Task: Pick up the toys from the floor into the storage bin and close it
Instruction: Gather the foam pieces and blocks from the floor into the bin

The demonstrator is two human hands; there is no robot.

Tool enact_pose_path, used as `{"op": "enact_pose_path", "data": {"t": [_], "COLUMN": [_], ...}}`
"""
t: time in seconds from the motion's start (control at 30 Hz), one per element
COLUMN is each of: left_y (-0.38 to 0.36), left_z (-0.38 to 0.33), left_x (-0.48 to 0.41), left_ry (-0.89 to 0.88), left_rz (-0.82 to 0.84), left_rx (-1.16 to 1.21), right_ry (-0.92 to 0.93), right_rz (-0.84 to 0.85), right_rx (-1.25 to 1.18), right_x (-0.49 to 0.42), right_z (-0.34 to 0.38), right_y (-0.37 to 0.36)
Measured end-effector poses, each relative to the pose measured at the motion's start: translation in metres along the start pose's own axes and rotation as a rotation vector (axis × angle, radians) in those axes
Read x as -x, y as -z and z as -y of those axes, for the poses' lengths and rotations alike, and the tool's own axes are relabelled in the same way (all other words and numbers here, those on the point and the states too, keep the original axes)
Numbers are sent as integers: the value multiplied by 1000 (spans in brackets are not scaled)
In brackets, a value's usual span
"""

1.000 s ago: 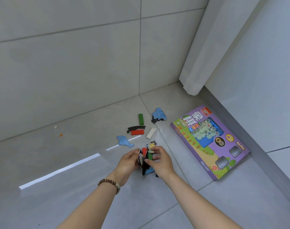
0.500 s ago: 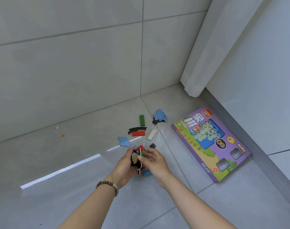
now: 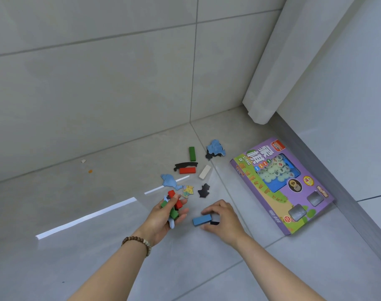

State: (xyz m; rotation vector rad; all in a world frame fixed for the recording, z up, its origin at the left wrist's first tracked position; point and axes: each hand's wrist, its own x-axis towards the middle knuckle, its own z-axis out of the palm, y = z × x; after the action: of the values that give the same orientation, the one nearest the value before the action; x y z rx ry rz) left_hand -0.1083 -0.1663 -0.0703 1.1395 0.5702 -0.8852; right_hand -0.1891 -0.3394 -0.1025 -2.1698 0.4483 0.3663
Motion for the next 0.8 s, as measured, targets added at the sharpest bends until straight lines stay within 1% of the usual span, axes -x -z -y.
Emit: {"op": "enact_pose_path", "data": {"t": [0.1,0.13,0.17,0.23,0.27,0.3,0.37,0.4,0.43,0.47,0.5,0.53,0.57,0.63,0.7,0.8], "left_y": [8,9,10,8,7,6,2,0,-1,-2,-2,-1,1,6,11,15], "left_z": [2,2,2,0,-1,-2,-5,-7,-9,-11,-12,-14,-15,-18,-23,-31], "left_x": [2,3,4,6,7,7,8,8,7,7,5,3,1,-2,-4,-7], "left_ry": [31,44,61,103,121,129,119,102,80,55,34,22,13,8,10,-1], "left_rz": [45,56,68,88,102,128,182,188,174,131,74,22,-13,-69,-102,-105], "left_rx": [109,141,160,181,191,197,205,208,203,181,144,91,47,35,70,69], "right_ry": [-22,-42,-79,-155,-154,-115,-17,-3,-15,-54,-108,-164,-206,-226,-195,-143], "right_rz": [-68,-95,-140,-242,-252,-222,-89,-63,-106,-196,-284,-328,-331,-284,-289,-329], "right_rx": [67,42,-39,-305,-417,-457,-457,-464,-472,-472,-443,-391,-337,-232,-159,-104], "right_x": [-2,-4,-6,-9,-10,-10,-8,-8,-11,-17,-24,-31,-38,-47,-50,-48], "right_z": [1,2,7,25,37,47,64,67,67,64,57,49,42,31,27,26], "right_y": [-5,-6,-5,-4,-5,-5,-7,-8,-7,-5,-2,2,4,4,-2,-13]}}
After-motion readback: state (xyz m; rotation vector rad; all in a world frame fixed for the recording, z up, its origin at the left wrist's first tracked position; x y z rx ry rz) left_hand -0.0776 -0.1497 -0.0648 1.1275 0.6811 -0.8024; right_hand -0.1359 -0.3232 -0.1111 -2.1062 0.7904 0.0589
